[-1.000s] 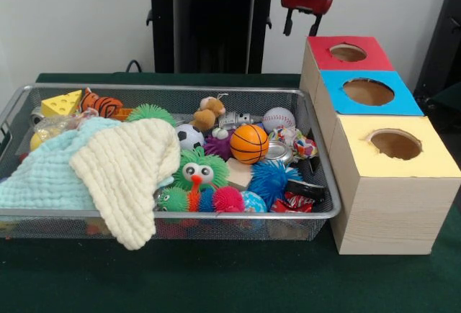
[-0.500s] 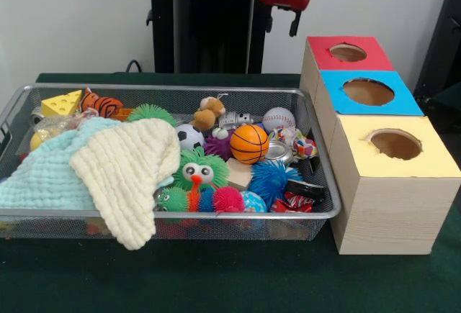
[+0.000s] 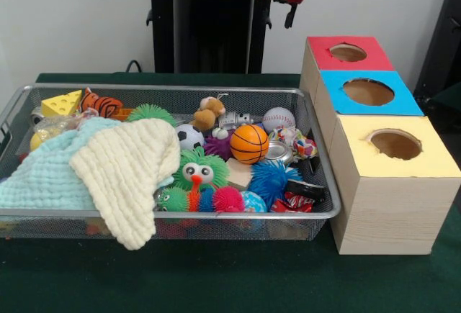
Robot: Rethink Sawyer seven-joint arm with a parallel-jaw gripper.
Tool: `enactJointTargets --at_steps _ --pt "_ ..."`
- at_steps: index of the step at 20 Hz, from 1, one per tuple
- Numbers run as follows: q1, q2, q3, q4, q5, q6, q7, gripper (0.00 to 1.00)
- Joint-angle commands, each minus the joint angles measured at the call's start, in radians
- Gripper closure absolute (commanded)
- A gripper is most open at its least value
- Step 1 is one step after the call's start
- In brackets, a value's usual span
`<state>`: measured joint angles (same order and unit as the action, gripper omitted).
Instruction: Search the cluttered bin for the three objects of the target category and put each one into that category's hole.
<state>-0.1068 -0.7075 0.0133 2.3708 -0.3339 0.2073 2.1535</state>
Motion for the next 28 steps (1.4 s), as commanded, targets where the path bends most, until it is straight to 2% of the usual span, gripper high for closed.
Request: enactJointTargets --at_steps 1,6,10,12,16,18,20,24,28 --pt "-0.05 -0.024 0.144 -0.222 -0.014 0.167 -0.089 0.0" --pt "-0.053 -0.023 0.161 -0.252 -0.019 0.216 -0.086 0.0" --pt "-0.042 -0.013 0.149 -0.23 -0.035 0.175 -0.039 0.0" --pt "-0.04 -0.01 0.143 -0.195 -0.04 0.143 -0.015 0.0" --pt "-0.034 -0.045 0.092 -0.042 -0.097 0.012 0.041 0.0" --pt "-0.027 -0.092 0.038 0.048 -0.155 -0.053 0.064 0.0" --pt "-0.013 -0.112 -0.019 0.1 -0.208 -0.102 0.085 0.0" --pt "0.014 -0.062 -0.128 0.144 -0.296 -0.239 0.132 0.0" --pt "0.056 0.037 -0.249 0.167 -0.366 -0.399 0.177 0.0"
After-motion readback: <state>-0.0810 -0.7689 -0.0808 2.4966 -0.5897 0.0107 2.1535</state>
